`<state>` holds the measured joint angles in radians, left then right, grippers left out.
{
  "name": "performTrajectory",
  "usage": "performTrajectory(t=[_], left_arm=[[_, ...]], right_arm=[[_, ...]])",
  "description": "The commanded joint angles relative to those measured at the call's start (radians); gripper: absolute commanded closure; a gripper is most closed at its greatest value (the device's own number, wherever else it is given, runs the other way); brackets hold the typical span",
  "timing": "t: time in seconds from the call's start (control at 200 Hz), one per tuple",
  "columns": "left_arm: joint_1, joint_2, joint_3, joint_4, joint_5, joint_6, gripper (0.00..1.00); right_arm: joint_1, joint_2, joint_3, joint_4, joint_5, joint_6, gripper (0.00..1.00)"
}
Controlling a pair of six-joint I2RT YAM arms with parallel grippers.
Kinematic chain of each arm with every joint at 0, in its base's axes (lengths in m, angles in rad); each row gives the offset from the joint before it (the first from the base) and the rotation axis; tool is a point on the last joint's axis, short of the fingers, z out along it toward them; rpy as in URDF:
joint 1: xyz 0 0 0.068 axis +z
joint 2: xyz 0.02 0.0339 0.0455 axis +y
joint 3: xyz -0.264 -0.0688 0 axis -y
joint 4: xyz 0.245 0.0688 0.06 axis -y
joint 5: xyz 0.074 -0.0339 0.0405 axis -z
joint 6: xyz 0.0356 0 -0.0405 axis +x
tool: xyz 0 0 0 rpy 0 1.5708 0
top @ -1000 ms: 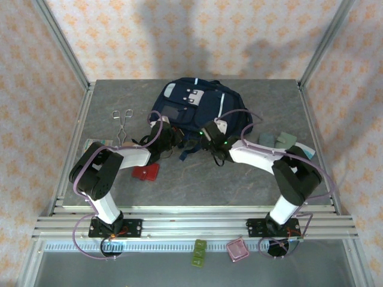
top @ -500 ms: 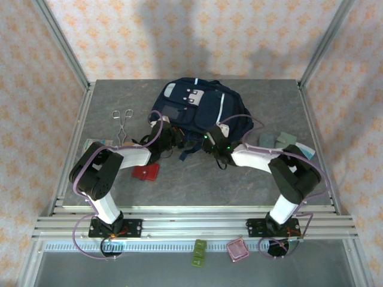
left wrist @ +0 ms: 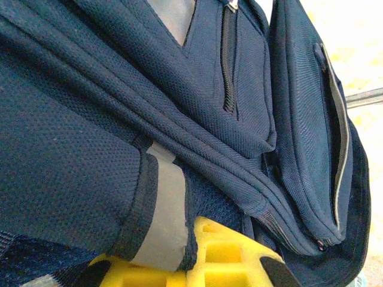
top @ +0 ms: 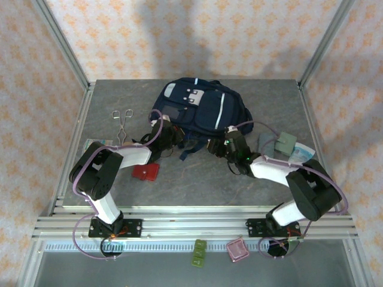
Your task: Pack books, pencil case, and school supplies into a backpack
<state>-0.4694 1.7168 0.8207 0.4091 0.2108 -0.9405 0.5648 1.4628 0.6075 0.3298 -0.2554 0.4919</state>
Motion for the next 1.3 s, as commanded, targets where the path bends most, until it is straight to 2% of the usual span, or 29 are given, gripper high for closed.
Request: performTrajectory(t=[0.0, 0.31, 0.616, 0.721, 0.926, 1.121, 1.191, 1.296], left_arm=[[-0.004, -0.028, 0.047, 0.037, 0.021, 0.025, 1.0], [-0.004, -0.05, 0.064, 0.022, 0.018, 0.028, 1.0], [-0.002, -0.057, 0.073, 0.017, 0.025, 0.023, 1.0], [-0.002, -0.057, 0.075, 0.019, 0.026, 0.02, 1.0], [-0.002, -0.058, 0.072, 0.016, 0.018, 0.023, 1.0], [-0.001, -0.053, 0.071, 0.022, 0.018, 0.023, 1.0], [0.0, -0.052, 0.069, 0.022, 0.019, 0.024, 1.0], [0.001, -0.054, 0.067, 0.019, 0.011, 0.029, 1.0]], right_arm=[[-0.011, 0.03, 0.003, 0.103, -0.061, -0.051, 0.52], [-0.04, 0.133, 0.032, 0.161, -0.12, -0.056, 0.51], [-0.04, 0.163, 0.066, 0.215, -0.128, -0.067, 0.58], [-0.048, 0.19, 0.086, 0.218, -0.135, -0.066, 0.64], [-0.049, 0.182, 0.083, 0.212, -0.116, -0.058, 0.88], [-0.049, 0.142, 0.062, 0.172, -0.095, -0.043, 0.94], [-0.049, 0.125, 0.06, 0.129, -0.074, -0.041, 1.0], [-0.049, 0.097, 0.059, 0.051, -0.044, -0.05, 1.0]])
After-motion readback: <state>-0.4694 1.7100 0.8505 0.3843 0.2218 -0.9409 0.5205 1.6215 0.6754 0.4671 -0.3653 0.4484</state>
